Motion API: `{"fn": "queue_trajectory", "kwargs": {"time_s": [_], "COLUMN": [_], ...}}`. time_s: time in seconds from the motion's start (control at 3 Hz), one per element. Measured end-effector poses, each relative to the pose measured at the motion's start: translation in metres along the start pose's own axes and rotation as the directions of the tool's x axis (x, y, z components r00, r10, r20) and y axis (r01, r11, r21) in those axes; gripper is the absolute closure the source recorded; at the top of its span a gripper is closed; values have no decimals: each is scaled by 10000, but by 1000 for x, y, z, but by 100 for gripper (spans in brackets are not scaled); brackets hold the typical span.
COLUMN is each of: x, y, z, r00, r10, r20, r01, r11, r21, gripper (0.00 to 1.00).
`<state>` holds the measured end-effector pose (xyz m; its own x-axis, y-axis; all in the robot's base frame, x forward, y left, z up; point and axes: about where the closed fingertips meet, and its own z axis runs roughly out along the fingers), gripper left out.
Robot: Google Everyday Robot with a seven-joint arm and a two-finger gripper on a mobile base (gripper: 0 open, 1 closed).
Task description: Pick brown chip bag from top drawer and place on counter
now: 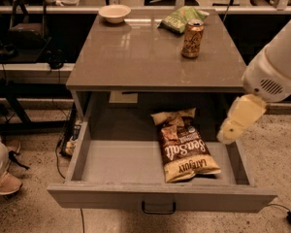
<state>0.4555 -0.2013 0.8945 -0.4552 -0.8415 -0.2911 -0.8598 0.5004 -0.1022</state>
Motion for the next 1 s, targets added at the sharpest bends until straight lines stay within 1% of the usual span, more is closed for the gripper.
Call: {"fn": "queue_trajectory", "kwargs": {"time_s": [0.33,0.67,1.0], "x": [-10,-17,-16], "y": [-1,-8,-6], "z": [78,71,71], "r00": [9722,9612,9642], "r10": [2291,2646,2562], "r20": [484,782,688], "r01": [-2286,-2657,-2568], "r11": [9734,9640,9665], "r21": [-143,51,-3], "gripper": [0,0,0]}}
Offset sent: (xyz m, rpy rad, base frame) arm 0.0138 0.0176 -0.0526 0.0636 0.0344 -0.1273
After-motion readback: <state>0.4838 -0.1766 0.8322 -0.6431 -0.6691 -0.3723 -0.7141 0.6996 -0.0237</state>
